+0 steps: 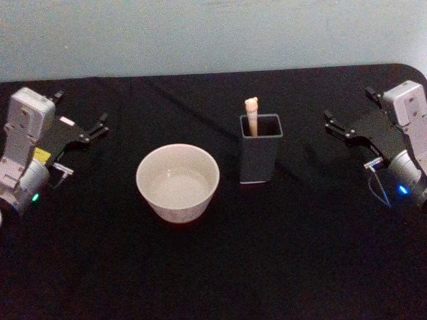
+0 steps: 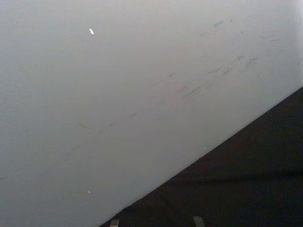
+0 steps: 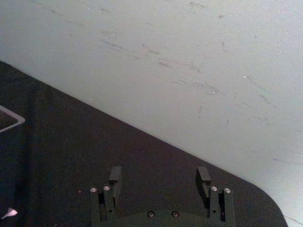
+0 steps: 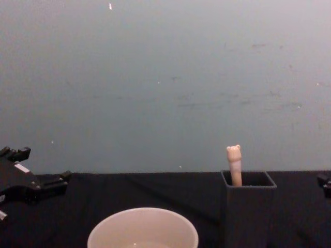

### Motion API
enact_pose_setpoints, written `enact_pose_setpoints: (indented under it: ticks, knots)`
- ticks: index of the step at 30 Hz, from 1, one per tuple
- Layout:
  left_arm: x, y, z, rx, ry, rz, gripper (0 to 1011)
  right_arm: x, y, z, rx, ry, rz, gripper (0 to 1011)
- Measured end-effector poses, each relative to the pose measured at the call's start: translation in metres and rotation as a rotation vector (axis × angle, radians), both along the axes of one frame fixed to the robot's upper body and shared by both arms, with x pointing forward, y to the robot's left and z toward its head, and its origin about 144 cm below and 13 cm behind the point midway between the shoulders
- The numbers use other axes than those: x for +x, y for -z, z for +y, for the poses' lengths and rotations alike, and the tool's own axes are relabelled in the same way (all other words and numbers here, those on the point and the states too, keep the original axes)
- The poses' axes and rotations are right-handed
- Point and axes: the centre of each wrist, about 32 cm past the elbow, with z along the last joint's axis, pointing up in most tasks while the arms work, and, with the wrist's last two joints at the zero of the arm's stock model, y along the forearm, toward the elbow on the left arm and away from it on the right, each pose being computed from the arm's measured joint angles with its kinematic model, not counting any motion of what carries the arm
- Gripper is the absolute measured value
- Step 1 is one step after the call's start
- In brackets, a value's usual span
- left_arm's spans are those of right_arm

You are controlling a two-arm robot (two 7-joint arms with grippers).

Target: Pick up the stirring spoon with one hand, stir inside the cup, then place it back in its original position.

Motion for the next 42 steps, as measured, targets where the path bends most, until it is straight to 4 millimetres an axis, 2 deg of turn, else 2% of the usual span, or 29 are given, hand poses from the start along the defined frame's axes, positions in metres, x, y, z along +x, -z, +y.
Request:
enact_pose_setpoints:
  ticks: [26,32,42]
  knots:
    - [0.000,0.000,0.000,0.000,0.000,0.000,1001,-0.001,0.000,0.000,0.002,-0.003,0.000,1000]
    - [0.000,0.000,0.000,0.000,0.000,0.000,1001,-0.005,-0.011,0.002,0.033,-0.038,0.010,1000]
    - [0.000,0.000,0.000,0.000,0.000,0.000,1001,-0.011,-0.045,0.014,0.122,-0.122,0.063,1000]
